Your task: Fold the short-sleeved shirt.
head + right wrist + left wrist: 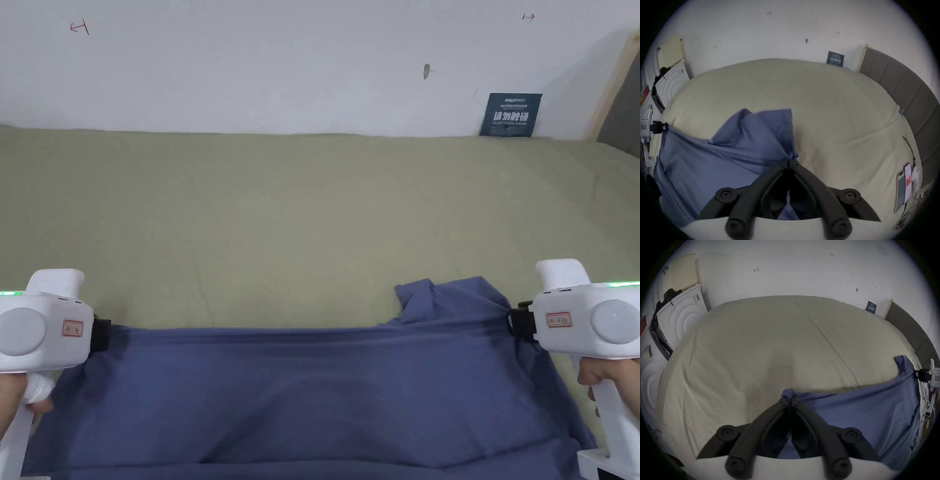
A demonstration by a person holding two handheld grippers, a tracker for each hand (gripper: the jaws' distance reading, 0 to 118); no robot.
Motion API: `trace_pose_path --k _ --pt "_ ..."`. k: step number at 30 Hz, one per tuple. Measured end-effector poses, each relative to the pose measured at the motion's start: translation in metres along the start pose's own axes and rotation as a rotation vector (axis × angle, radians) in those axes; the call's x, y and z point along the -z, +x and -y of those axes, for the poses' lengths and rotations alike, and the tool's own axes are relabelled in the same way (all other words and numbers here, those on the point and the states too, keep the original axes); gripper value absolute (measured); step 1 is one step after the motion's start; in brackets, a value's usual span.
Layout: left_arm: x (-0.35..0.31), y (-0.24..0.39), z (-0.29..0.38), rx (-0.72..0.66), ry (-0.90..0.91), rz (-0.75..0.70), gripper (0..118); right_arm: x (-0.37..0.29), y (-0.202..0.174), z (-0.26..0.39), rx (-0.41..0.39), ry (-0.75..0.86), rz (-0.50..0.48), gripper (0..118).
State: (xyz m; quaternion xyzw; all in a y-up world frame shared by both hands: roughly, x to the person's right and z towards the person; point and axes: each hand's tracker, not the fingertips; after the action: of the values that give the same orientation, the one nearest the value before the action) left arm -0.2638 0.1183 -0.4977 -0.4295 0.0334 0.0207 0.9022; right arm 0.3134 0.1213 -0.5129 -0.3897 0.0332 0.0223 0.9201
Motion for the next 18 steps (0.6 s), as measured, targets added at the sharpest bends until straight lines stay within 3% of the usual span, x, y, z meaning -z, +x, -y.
trace_pose_path --k 9,18 --pt "-0.101 -0.023 0.041 -0.018 0.111 0.038 2 -0.118 -0.007 0.034 0.034 0.129 -0.057 2" --pt "-0.164 -0.036 0.133 -0.001 0.129 0.041 2 -0.187 -0.021 0.127 0.047 0.147 -0.081 2"
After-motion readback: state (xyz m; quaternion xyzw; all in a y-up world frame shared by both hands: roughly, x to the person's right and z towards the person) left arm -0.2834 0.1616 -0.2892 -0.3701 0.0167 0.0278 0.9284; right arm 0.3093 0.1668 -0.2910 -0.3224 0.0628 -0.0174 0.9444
